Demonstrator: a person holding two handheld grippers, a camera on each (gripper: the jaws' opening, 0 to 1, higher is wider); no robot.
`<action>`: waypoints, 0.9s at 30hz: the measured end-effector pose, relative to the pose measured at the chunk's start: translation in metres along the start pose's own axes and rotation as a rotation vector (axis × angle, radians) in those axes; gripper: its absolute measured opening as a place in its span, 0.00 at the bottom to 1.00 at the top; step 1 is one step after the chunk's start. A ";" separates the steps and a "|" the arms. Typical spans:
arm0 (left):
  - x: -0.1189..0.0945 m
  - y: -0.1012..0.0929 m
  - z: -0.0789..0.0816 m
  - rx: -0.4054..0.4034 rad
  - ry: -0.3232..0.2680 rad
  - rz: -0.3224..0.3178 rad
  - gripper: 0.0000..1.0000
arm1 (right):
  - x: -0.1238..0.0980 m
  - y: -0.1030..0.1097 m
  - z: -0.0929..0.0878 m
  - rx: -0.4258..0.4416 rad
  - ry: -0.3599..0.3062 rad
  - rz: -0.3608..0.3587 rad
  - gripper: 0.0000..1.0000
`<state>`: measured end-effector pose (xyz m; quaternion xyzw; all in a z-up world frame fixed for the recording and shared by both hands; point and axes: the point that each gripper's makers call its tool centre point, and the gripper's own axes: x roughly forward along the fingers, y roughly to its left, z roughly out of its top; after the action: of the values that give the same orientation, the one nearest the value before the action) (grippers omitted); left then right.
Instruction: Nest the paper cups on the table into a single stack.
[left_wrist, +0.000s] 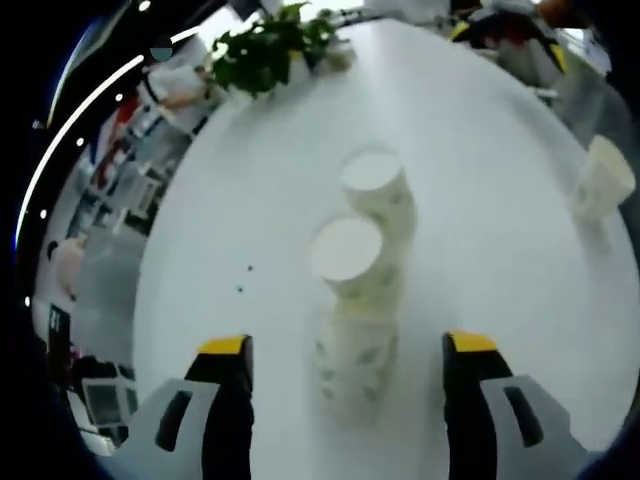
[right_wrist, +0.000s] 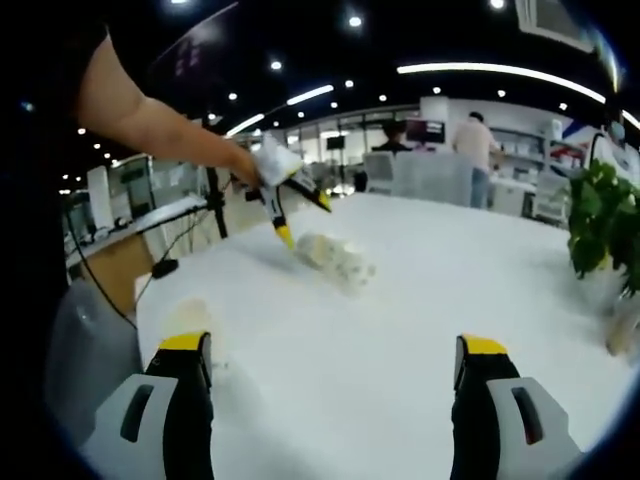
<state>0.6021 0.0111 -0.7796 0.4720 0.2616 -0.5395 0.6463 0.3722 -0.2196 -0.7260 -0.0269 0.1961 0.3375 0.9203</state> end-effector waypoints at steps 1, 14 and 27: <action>0.003 -0.001 -0.001 -0.003 0.006 -0.009 0.73 | 0.000 0.001 -0.001 0.004 0.004 -0.001 0.99; 0.035 -0.002 -0.018 0.004 0.081 0.006 0.58 | -0.001 -0.001 -0.011 0.025 0.021 -0.011 0.99; 0.047 -0.010 -0.014 -0.016 0.077 -0.007 0.47 | -0.001 0.000 -0.016 0.033 0.032 -0.014 0.98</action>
<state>0.6082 0.0031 -0.8285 0.4861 0.2922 -0.5211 0.6378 0.3659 -0.2229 -0.7404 -0.0185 0.2161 0.3271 0.9198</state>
